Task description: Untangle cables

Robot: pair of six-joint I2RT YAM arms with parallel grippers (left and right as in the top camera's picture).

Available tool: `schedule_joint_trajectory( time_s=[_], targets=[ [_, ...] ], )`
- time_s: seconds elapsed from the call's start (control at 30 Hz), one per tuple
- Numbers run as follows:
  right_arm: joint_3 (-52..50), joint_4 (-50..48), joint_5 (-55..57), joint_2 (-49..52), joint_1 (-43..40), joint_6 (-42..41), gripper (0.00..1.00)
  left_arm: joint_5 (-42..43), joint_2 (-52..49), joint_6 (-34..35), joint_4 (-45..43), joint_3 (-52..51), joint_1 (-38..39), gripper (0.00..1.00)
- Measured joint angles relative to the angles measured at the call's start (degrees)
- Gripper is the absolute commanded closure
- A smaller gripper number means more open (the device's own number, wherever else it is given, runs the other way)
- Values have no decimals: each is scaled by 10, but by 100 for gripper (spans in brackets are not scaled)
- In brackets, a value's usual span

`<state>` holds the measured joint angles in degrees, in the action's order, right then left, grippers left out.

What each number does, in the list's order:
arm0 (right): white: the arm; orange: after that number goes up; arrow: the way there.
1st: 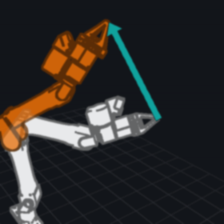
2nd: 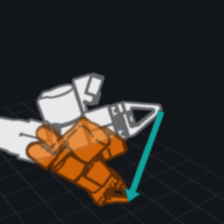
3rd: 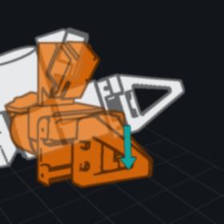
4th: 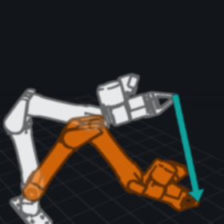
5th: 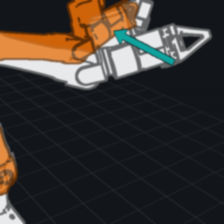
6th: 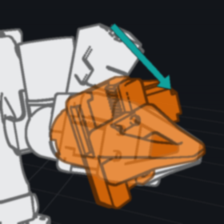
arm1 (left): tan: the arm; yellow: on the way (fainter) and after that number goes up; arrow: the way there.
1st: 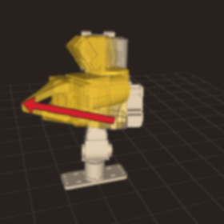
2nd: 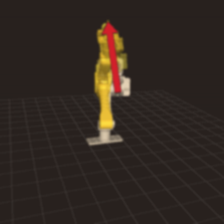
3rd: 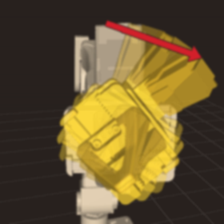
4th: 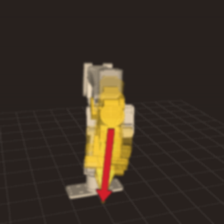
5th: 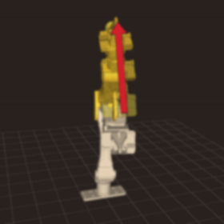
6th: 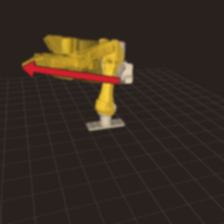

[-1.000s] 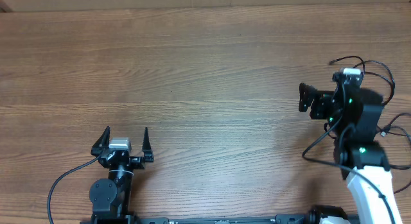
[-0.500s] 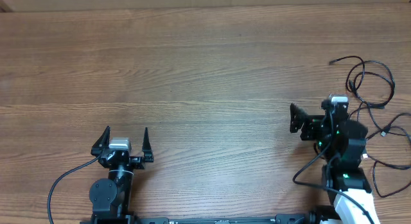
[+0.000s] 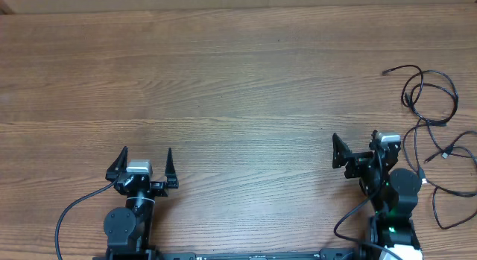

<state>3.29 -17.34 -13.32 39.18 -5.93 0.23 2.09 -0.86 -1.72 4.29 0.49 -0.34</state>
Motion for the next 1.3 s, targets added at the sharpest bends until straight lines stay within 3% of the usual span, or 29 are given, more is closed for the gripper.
schedule_joint_trajectory(
  time_s=[0.3,0.77,1.3],
  targets=[
    [-23,17,-5,-93,0,0,0,0,0,0,0,0,0,0],
    [-23,212,1,-281,0,0,0,0,0,0,0,0,0,0],
    [-22,213,4,-384,0,-2,0,0,0,0,0,0,0,0]
  ],
)
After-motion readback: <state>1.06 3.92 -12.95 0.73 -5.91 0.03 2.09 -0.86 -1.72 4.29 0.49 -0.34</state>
